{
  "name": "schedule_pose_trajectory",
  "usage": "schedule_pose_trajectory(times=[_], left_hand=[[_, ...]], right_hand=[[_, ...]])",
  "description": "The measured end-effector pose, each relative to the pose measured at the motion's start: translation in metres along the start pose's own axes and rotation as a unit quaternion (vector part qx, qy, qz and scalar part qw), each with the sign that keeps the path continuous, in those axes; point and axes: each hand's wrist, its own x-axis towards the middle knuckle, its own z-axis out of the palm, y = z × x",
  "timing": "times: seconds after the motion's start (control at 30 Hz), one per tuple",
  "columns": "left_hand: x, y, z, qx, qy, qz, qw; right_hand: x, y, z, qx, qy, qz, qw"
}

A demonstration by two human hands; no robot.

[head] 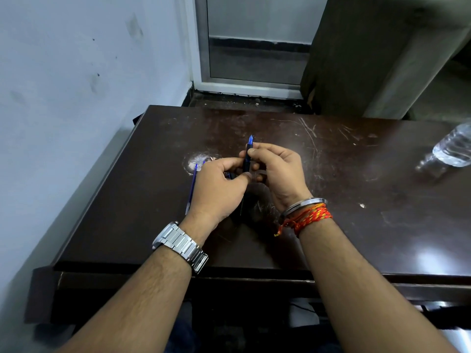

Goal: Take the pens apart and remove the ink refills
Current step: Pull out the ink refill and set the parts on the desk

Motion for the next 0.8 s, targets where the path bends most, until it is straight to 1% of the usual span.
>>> schedule_pose_trajectory(times=[0.17, 0.3, 0.43, 0.53, 0.7, 0.8], left_hand=[[0.0021, -0.0021, 0.0012, 0.004, 0.004, -0.006, 1.0], [0.0016, -0.0033, 0.0018, 0.003, 0.008, -0.007, 1.0], [0.0006, -0.003, 0.0019, 0.017, 0.008, -0.004, 1.0], [0.0005, -0.0025, 0.0029, 0.027, 0.006, -0.006, 1.0], [0.0004, -0.0029, 0.0033, 0.026, 0.009, -0.009, 1.0], [0.0004, -0.0045, 0.0038, 0.024, 0.012, -0.012, 1.0]], right_hand=[[0.0, 0.0007, -0.0011, -0.014, 0.003, 0.0, 1.0], [-0.0005, 0.0014, -0.002, -0.024, -0.001, -0.017, 1.0], [-0.0009, 0.0044, -0.0007, -0.024, 0.027, -0.024, 0.999], [-0.0004, 0.0054, 0.0014, -0.003, 0.029, -0.019, 0.999], [0.0015, 0.0055, -0.0016, -0.027, 0.038, -0.006, 0.999], [-0.0017, 0.0038, -0.0009, -0.01, 0.016, 0.01, 1.0]])
